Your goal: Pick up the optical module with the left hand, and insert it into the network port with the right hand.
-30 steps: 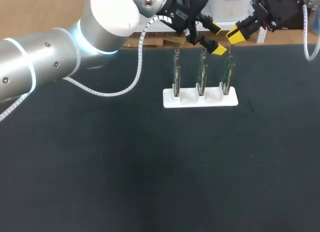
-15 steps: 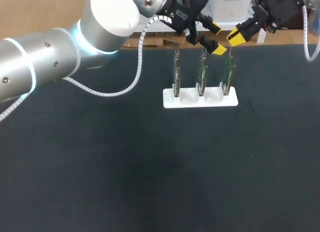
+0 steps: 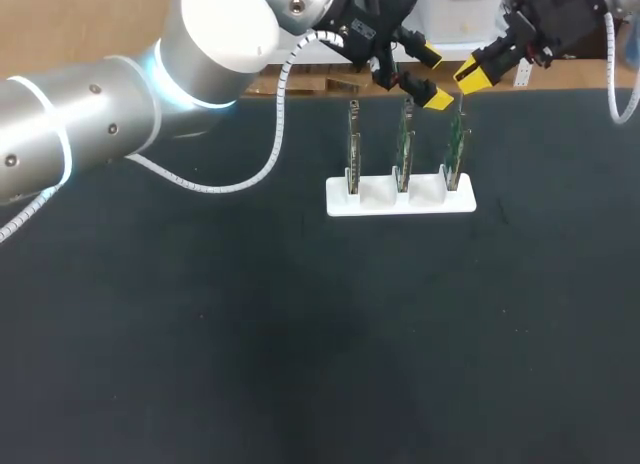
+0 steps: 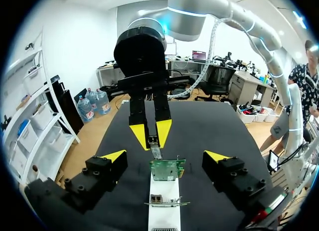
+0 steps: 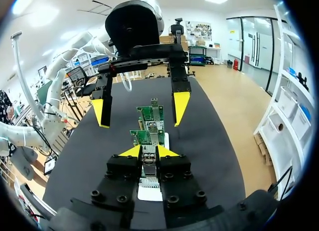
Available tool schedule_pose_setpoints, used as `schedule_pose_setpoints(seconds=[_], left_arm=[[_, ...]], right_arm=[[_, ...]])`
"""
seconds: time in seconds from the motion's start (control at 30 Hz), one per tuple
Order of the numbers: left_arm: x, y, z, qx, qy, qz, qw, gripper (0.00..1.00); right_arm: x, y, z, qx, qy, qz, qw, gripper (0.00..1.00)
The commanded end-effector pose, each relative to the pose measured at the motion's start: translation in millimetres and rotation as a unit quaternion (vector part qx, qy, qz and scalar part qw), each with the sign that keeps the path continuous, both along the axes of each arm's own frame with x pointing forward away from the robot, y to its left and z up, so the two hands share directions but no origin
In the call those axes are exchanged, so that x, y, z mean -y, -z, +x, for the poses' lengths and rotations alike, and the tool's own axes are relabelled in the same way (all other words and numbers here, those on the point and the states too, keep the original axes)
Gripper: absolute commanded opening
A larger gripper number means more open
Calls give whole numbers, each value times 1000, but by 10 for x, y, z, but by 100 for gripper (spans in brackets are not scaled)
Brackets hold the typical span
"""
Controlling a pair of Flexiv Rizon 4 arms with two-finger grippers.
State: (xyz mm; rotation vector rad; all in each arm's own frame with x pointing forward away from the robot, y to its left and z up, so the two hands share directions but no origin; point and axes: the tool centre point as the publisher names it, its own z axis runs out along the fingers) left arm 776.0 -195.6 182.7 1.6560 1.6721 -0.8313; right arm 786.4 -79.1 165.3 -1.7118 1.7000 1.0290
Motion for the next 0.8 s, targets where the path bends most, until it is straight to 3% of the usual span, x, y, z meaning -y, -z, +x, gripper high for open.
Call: schedule_pose_setpoints(seconds=[0.03,0.73,0.77,0.8], left_arm=[[8,-7,21,-1,1,2,1000,100],[8,-7,21,-1,1,2,1000,100],[8,-7,21,-1,1,2,1000,100],[8,-7,21,-1,1,2,1000,100]], right_arm=[[-2,11,1,0,0,-2,1000,0],[1,62,-22,-3,2,-12,1000,0],[-3,60,-23,-3,2,-12,1000,35],[-6,59,-24,-4,1,-13,1000,81]])
